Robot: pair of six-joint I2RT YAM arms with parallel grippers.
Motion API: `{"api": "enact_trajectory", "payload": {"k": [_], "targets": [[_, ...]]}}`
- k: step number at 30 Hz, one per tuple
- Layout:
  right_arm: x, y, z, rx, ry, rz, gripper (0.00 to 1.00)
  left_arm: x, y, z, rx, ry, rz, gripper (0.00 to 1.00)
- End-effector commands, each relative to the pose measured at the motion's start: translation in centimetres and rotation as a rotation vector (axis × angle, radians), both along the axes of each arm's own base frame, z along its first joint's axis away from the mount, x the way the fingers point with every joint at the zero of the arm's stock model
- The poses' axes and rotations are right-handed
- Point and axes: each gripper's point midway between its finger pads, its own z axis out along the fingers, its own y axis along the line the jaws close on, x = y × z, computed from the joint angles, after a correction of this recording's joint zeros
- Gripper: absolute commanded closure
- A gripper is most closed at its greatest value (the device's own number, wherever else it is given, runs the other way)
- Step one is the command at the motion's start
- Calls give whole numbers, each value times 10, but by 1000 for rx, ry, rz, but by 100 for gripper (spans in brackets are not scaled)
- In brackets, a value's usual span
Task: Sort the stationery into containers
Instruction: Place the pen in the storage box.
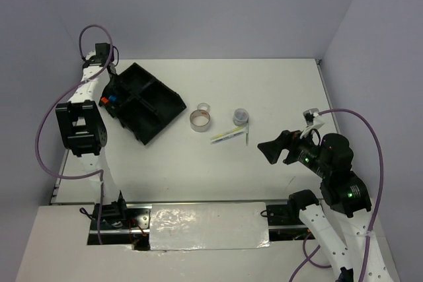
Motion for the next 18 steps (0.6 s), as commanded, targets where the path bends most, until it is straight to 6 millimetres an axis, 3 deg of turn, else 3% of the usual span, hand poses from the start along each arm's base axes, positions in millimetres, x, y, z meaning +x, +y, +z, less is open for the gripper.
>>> {"api": "enact_trajectory", "payload": {"k": [1,6,13,18], "targets": [[0,5,13,7,-63,40,0,-9,7,5,-26,28,2,69],[-2,7,13,11,-60,52,0,-9,24,0,-30,17,31,64],[-2,8,12,14,-57,53,0,-9,15,-13,-86,25,7,24],[-3,7,10,11,-55,52,0,-10,6,-3,-105,-3,-21,14]]}}
